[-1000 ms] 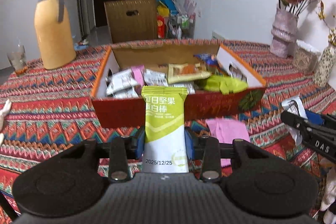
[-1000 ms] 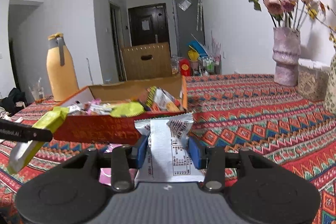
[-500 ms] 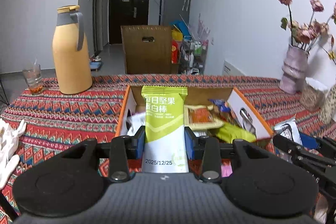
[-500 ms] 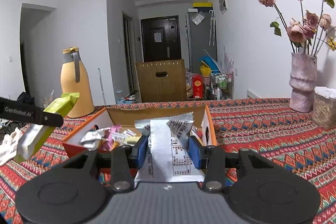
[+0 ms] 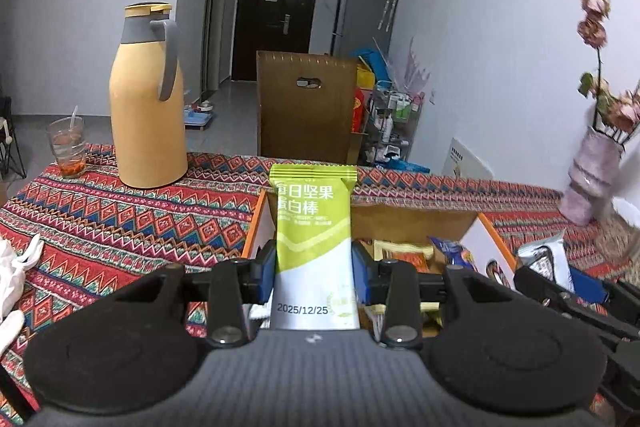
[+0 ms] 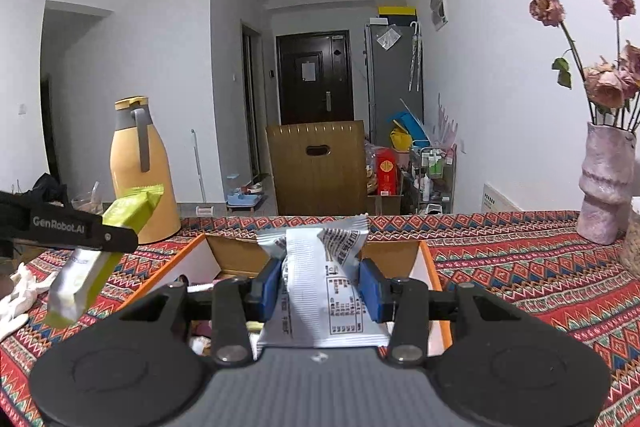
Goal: Organize snacks
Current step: 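Carry both snacks into the box and open both tools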
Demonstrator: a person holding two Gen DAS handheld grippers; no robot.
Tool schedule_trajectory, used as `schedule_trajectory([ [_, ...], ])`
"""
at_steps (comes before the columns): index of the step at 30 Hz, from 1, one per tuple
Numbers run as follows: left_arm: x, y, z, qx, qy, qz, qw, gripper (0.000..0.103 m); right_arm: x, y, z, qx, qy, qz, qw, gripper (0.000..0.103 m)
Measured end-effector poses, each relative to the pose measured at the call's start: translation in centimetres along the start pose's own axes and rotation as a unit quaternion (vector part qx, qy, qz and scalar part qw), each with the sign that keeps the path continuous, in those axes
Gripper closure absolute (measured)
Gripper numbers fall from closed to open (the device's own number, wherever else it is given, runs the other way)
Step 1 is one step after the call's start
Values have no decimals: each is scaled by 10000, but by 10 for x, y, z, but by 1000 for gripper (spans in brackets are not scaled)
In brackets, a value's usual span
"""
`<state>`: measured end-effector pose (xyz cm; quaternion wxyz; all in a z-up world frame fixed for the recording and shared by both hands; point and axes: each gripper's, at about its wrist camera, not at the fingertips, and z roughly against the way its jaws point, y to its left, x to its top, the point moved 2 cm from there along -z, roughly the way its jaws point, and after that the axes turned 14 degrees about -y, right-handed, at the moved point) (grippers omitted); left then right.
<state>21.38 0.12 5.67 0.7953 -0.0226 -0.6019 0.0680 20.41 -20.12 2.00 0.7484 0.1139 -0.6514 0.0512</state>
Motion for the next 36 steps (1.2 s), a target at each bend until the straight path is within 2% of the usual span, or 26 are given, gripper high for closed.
schedule_trajectory([
  [5,1,2,-23,27,55,80,9999,65,-2,5,-26,4,94,54,9999,62],
  [15,-27,4,-66,167,298,118,9993,65,-26,2,-64,-122,119,-145,9997,62],
  [21,-39,10,-74,178,383,148,9990,65,-36,1,-70,-95,190,-138,9997,62],
  [28,-41,10,-71,145,287,130,9994,62,-47,2,-78,-90,435,-109,9990,59],
  [30,-40,9,-68,173,234,106,9995,52,-47,2,-77,-107,447,-121,9989,58],
  [31,-40,10,-67,175,196,127,9996,47,-47,1,-77,-105,454,-146,9988,47],
  [32,-39,11,-65,193,146,151,9996,36,-47,0,-76,-119,448,-188,9987,40],
  [33,-38,11,-64,229,100,153,9996,27,-47,-2,-75,-144,429,-218,9987,27],
  [34,-37,11,-62,269,50,146,9995,22,-46,-3,-75,-166,407,-241,9987,18],
  [36,-34,13,-59,310,-31,172,9994,3,-45,-6,-72,-191,363,-310,9987,9],
])
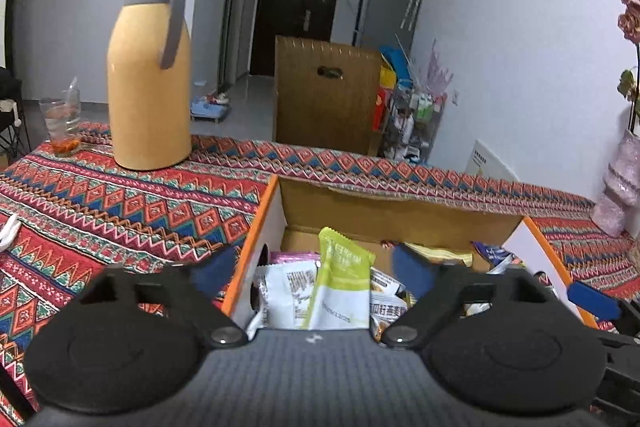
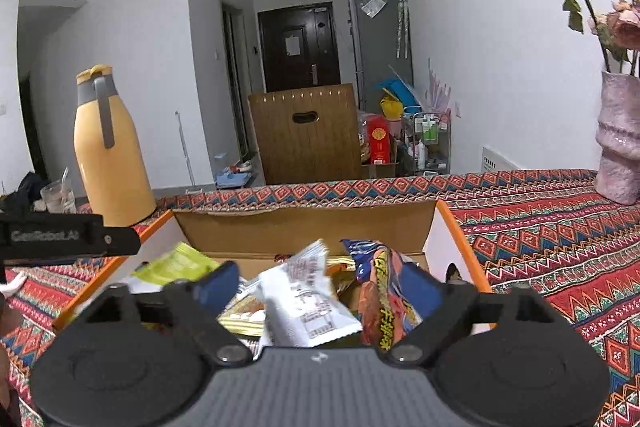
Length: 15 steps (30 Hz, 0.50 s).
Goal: Organize snacks
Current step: 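Carry both snacks into the box and open both tools, then withdraw both tools from the box toward the pink and white packets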
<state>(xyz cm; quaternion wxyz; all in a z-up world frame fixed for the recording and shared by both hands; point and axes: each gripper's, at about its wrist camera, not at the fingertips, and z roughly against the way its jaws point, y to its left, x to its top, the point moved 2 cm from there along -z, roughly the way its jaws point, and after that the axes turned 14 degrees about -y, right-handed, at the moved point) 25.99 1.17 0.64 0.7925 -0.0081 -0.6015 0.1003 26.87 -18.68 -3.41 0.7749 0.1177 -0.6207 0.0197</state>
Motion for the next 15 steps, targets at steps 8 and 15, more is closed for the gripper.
schedule_trajectory([
  [8,2,1,1,115,-9,13,9999,0,1,-5,2,-89,-37,-100,9999,0],
  [15,3,0,4,121,-37,31,9999,0,3,-5,4,-100,-53,-82,9999,0],
])
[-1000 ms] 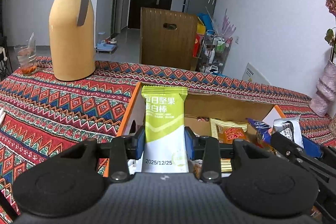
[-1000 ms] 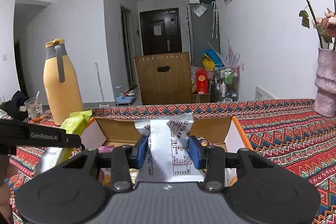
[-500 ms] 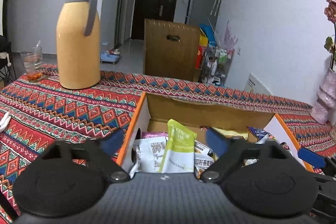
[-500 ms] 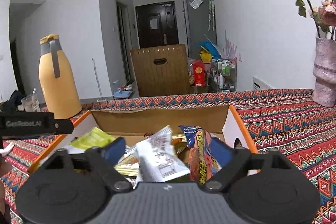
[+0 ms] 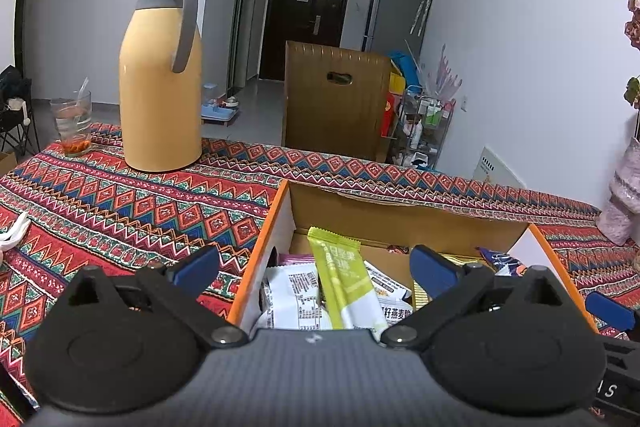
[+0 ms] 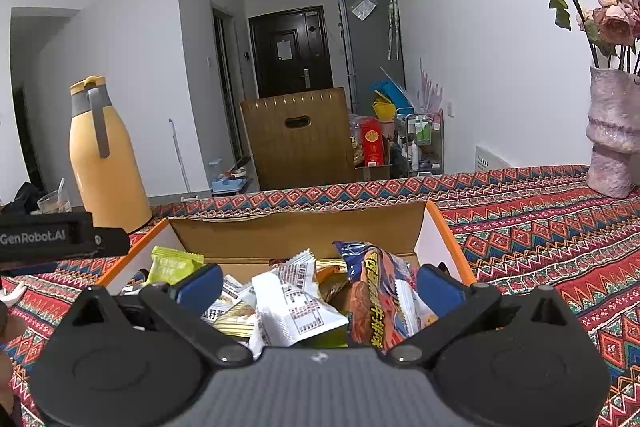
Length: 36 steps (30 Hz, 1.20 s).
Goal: Organize snacks
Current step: 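Withdraw both tools from the box toward the pink and white packets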
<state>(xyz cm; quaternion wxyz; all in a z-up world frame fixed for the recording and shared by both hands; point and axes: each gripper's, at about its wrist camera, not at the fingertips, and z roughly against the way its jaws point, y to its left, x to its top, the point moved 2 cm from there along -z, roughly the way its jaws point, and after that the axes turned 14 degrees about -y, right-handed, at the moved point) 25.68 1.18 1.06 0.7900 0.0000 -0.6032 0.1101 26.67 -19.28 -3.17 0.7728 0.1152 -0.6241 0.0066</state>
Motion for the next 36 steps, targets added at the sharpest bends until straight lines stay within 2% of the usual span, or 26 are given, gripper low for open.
schedule_trajectory([
  [7,9,1,10,44,-100,36,9999,0,11,1,12,-29,-137,103,9998,0],
  [18,19,-3,52,-74,-249,-138,9996,0,26,5,53,-31,-285,360,9989,0],
  [24,12,3,77,-99,-217,-185,9995,0,19,2,81,-38,-159,377,9992,0],
  [36,-23,20,115,-162,120,-214,9996,0,-12,1,131,37,209,433,9988,0],
])
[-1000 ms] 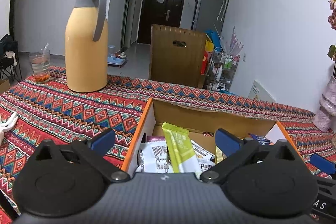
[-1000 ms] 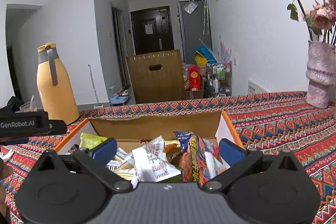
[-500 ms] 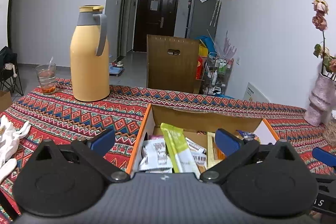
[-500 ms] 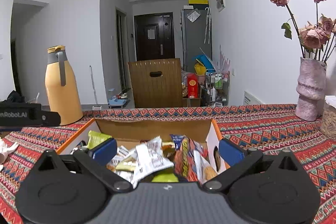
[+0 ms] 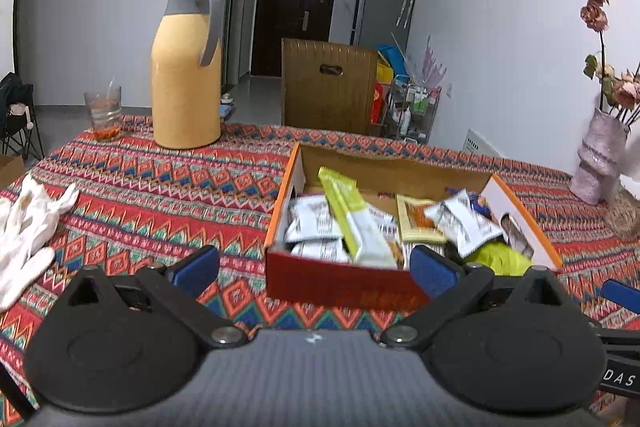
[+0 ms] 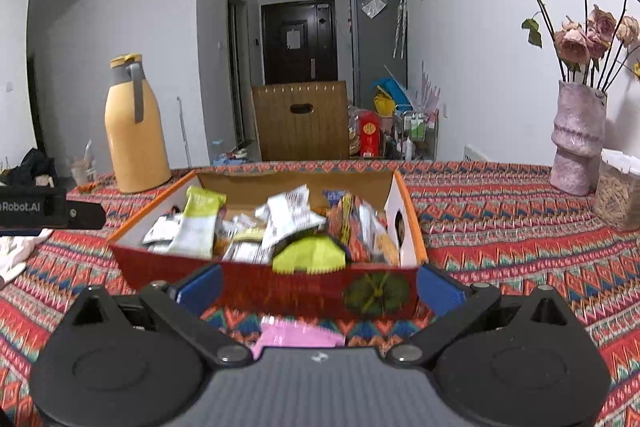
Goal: Organize snacks
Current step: 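Withdraw both tools from the box toward the pink and white packets, then grasp the white packet with the right tool while the left tool grasps the pink packet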
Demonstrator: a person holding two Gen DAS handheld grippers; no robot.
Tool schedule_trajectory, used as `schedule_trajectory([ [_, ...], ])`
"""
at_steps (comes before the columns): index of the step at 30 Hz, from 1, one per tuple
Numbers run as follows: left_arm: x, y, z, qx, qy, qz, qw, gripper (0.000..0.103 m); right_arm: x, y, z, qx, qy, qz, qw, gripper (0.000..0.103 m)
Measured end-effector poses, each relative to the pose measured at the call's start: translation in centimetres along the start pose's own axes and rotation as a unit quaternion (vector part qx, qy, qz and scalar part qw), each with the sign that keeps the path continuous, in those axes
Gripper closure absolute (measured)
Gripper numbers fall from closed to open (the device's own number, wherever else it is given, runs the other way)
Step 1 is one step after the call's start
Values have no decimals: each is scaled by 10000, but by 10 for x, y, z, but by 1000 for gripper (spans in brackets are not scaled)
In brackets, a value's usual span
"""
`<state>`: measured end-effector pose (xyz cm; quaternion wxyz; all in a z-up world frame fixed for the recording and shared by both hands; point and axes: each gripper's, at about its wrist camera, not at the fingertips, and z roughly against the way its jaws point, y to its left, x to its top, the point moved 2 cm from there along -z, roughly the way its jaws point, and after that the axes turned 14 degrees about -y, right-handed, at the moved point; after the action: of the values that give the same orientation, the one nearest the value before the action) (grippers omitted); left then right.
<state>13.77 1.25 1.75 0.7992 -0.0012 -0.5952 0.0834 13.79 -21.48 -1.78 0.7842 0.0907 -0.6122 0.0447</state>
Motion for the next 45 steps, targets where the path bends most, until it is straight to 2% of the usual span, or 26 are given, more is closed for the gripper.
schedule_trajectory([
  [20,-62,5,53,-304,576,-180,9977,0,-67,9,63,-16,857,8,9963,0],
  [25,-70,6,58,-251,668,-205,9972,0,-79,11,56,-30,1098,5,9940,0],
  [33,-72,7,58,-244,735,-203,9968,0,-82,6,22,-195,1523,-300,9877,0],
  [41,-77,5,52,-285,860,-156,9958,0,-88,18,13,-336,1437,31,9891,0],
  [42,-77,5,51,-288,872,-161,9956,0,-87,18,14,-274,1440,42,9892,2],
  [44,-78,5,50,-284,890,-160,9955,0,-86,20,17,-204,1360,72,9905,14],
  [45,-78,6,49,-284,900,-154,9954,0,-85,20,19,-163,1311,78,9912,24],
])
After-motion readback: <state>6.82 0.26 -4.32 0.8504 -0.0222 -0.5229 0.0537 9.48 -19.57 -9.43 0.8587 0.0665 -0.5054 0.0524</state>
